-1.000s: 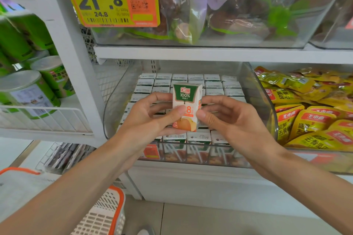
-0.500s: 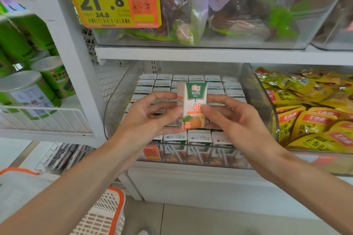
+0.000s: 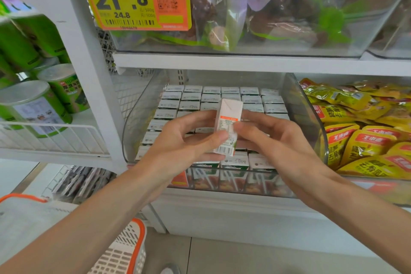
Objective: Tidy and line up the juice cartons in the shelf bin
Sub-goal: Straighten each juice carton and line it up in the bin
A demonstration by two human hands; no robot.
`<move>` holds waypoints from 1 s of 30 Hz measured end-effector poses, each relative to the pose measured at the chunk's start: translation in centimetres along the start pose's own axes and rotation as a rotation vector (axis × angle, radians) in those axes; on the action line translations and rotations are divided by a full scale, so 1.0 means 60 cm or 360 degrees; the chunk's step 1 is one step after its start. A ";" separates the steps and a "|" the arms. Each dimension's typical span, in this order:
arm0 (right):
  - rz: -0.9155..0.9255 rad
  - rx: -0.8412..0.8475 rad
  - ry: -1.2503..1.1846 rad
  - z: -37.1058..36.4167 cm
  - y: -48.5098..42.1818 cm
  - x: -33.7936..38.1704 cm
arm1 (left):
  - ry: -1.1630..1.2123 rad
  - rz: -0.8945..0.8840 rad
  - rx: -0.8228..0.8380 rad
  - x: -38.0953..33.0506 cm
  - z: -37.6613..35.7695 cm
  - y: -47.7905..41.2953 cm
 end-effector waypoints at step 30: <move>0.0105 0.0126 0.0016 -0.005 0.000 0.015 | -0.0556 -0.0277 -0.0179 -0.036 0.017 0.004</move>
Point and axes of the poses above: each hand's wrist, its own y-axis away from the middle knuckle, its own z-axis out of the back of the hand, x = y × z, the point moved 10 cm from there along -y, towards the middle knuckle, and after that the axes turned 15 degrees about -y, right-handed, at the moved point
